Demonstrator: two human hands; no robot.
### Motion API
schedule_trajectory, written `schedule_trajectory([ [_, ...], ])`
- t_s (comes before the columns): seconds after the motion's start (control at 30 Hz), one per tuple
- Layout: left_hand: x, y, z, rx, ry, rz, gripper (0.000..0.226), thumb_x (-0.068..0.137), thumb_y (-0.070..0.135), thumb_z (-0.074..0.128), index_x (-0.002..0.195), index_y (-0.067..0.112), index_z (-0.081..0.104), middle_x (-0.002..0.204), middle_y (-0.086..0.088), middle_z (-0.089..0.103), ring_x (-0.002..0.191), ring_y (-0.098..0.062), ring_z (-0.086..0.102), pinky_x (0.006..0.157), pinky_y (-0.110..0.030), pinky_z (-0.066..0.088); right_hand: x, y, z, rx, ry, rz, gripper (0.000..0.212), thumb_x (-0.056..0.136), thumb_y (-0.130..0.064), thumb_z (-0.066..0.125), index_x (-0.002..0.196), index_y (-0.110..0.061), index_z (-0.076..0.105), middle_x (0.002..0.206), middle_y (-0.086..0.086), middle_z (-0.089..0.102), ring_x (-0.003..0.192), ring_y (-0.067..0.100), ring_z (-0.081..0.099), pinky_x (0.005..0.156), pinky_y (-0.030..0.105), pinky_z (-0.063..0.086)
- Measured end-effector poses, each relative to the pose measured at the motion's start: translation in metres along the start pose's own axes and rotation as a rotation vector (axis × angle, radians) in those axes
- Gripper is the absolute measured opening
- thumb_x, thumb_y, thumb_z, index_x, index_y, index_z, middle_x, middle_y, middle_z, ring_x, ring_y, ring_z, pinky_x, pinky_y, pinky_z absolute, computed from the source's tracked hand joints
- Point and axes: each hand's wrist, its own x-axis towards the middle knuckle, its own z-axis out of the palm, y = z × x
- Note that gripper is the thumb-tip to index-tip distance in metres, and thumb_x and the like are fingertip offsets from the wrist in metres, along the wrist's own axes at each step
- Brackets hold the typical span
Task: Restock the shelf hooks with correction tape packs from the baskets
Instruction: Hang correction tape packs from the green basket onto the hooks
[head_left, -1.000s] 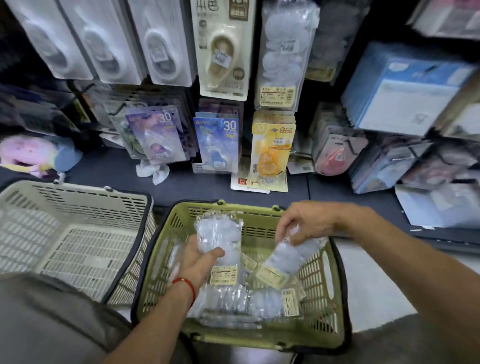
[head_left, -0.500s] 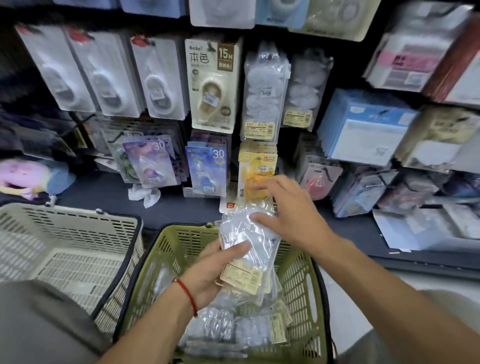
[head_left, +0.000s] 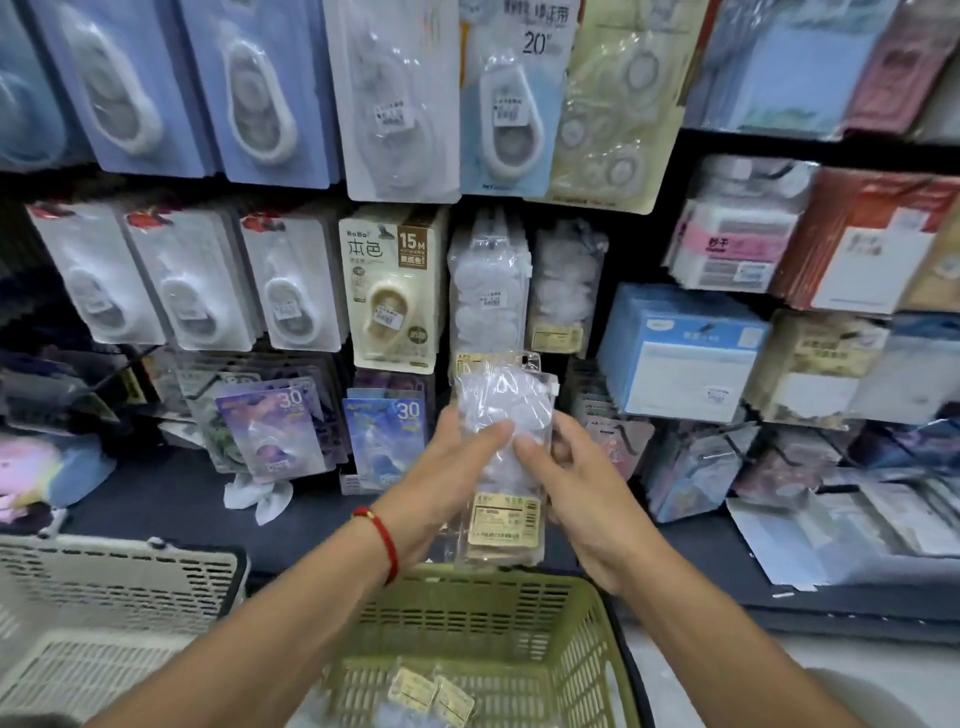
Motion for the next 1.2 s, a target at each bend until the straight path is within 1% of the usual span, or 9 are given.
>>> schedule_trajectory([
  [0.07, 0.011, 0.014, 0.003, 0.099, 0.013, 0.020, 0.029, 0.100, 0.051, 0.062, 0.118, 0.046, 0.039, 0.098, 0.043, 0.057, 0.072, 0.029, 0.060, 0.054, -0.003, 0.048, 0.007, -0.003, -0.001, -0.042, 0.068, -0.079, 0.017, 0.105, -0.029, 0.064, 0.120, -0.030, 0.071, 0.109, -0.004, 0.079, 0.104, 0.015, 0.075, 0.088, 0.035, 0.059],
  [0.17, 0.019, 0.018, -0.004, 0.191, 0.009, 0.089, 0.049, 0.092, 0.056, 0.068, 0.133, 0.041, 0.046, 0.122, 0.026, 0.068, 0.098, 0.010, 0.071, 0.067, -0.019, 0.057, 0.018, -0.001, -0.002, -0.077, 0.185, -0.129, 0.013, 0.100, -0.035, 0.070, 0.106, -0.025, 0.076, 0.097, -0.008, 0.080, 0.094, 0.011, 0.075, 0.079, 0.027, 0.056],
  [0.33, 0.022, 0.000, -0.023, 0.155, 0.107, 0.184, 0.053, 0.089, 0.049, 0.068, 0.138, 0.038, 0.053, 0.128, 0.024, 0.070, 0.116, 0.005, 0.067, 0.096, -0.021, 0.055, 0.027, 0.001, 0.002, -0.216, 0.245, -0.283, 0.017, 0.096, -0.057, 0.060, 0.099, -0.040, 0.063, 0.096, 0.014, 0.073, 0.090, 0.036, 0.068, 0.076, 0.045, 0.056],
  [0.47, 0.028, -0.006, -0.033, 0.175, 0.156, 0.237, 0.034, 0.096, 0.038, 0.064, 0.129, 0.041, 0.054, 0.113, 0.042, 0.068, 0.104, 0.022, 0.062, 0.075, -0.001, 0.050, 0.041, -0.012, -0.010, -0.206, 0.360, -0.397, 0.006, 0.104, -0.046, 0.059, 0.107, -0.041, 0.060, 0.097, 0.004, 0.072, 0.085, 0.025, 0.068, 0.075, 0.041, 0.055],
  [0.6, 0.032, -0.003, -0.036, 0.185, 0.204, 0.282, 0.037, 0.095, 0.044, 0.063, 0.131, 0.036, 0.057, 0.114, 0.035, 0.070, 0.104, 0.014, 0.067, 0.075, -0.005, 0.054, 0.056, -0.032, -0.031, -0.199, 0.449, -0.403, 0.014, 0.102, -0.048, 0.062, 0.108, -0.036, 0.063, 0.097, -0.002, 0.075, 0.084, 0.014, 0.070, 0.074, 0.045, 0.056],
  [0.67, 0.033, 0.000, -0.037, 0.193, 0.227, 0.287, 0.042, 0.091, 0.054, 0.062, 0.130, 0.037, 0.057, 0.116, 0.032, 0.070, 0.106, 0.009, 0.069, 0.078, -0.010, 0.057, 0.060, -0.037, -0.037, -0.170, 0.455, -0.386, 0.017, 0.101, -0.048, 0.063, 0.109, -0.034, 0.064, 0.104, -0.001, 0.077, 0.096, 0.024, 0.074, 0.082, 0.053, 0.060],
  [0.8, 0.033, 0.003, -0.038, 0.181, 0.242, 0.292, 0.040, 0.091, 0.058, 0.061, 0.127, 0.039, 0.060, 0.115, 0.026, 0.074, 0.104, 0.002, 0.073, 0.081, -0.025, 0.063, 0.063, -0.044, -0.039, -0.211, 0.489, -0.388, 0.011, 0.101, -0.049, 0.063, 0.102, -0.038, 0.066, 0.097, 0.008, 0.076, 0.080, 0.032, 0.068, 0.071, 0.050, 0.056],
  [1.0, 0.028, 0.009, -0.040, 0.165, 0.236, 0.333, 0.038, 0.096, 0.048, 0.061, 0.130, 0.031, 0.061, 0.115, 0.026, 0.074, 0.101, 0.004, 0.073, 0.074, -0.008, 0.055, 0.064, -0.052, -0.043, -0.260, 0.494, -0.373, 0.011, 0.100, -0.046, 0.066, 0.099, -0.035, 0.068, 0.073, 0.015, 0.063, 0.061, 0.020, 0.047, 0.055, 0.037, 0.041],
  [1.2, 0.024, 0.014, -0.039, 0.153, 0.248, 0.357, 0.033, 0.098, 0.041, 0.060, 0.128, 0.030, 0.061, 0.108, 0.034, 0.073, 0.096, 0.014, 0.070, 0.068, -0.003, 0.052, 0.058, -0.061, -0.045, -0.261, 0.455, -0.355, 0.014, 0.098, -0.048, 0.068, 0.097, -0.034, 0.071, 0.068, 0.012, 0.063, 0.057, 0.020, 0.048, 0.055, 0.045, 0.044],
])
